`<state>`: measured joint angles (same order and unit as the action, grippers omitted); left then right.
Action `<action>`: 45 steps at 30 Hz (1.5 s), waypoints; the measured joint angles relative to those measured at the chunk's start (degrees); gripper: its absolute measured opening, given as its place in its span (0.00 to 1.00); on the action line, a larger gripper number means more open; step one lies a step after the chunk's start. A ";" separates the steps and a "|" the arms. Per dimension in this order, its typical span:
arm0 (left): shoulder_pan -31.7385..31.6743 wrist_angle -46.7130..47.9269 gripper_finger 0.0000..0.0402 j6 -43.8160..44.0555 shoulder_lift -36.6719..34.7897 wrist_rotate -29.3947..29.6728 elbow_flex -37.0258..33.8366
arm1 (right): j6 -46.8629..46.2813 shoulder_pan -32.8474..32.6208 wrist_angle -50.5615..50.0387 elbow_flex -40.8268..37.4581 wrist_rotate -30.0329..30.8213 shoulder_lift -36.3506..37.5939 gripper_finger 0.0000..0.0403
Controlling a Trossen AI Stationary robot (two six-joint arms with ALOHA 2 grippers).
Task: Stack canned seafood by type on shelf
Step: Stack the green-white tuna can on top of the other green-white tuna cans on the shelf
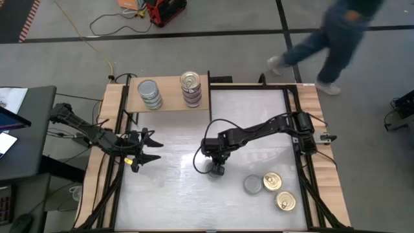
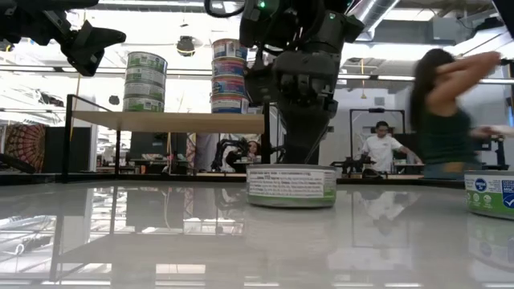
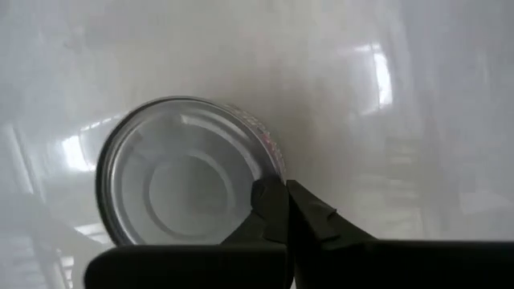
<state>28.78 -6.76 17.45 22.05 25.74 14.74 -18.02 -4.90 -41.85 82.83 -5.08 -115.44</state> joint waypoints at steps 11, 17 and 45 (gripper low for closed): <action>0.01 0.06 0.60 0.22 0.01 -1.36 0.00 | 1.81 5.21 -2.07 -0.82 4.11 -0.35 0.05; 0.00 0.42 0.60 0.35 0.01 -2.10 0.00 | 0.78 7.51 -5.47 -0.91 7.29 1.17 0.07; 0.01 1.16 0.60 -1.57 0.00 -2.03 0.00 | -9.67 -6.03 -3.54 -0.07 20.41 9.21 0.83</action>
<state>28.79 -5.61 15.88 22.05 23.70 14.74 -27.69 -10.93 -45.39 82.76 15.32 -106.22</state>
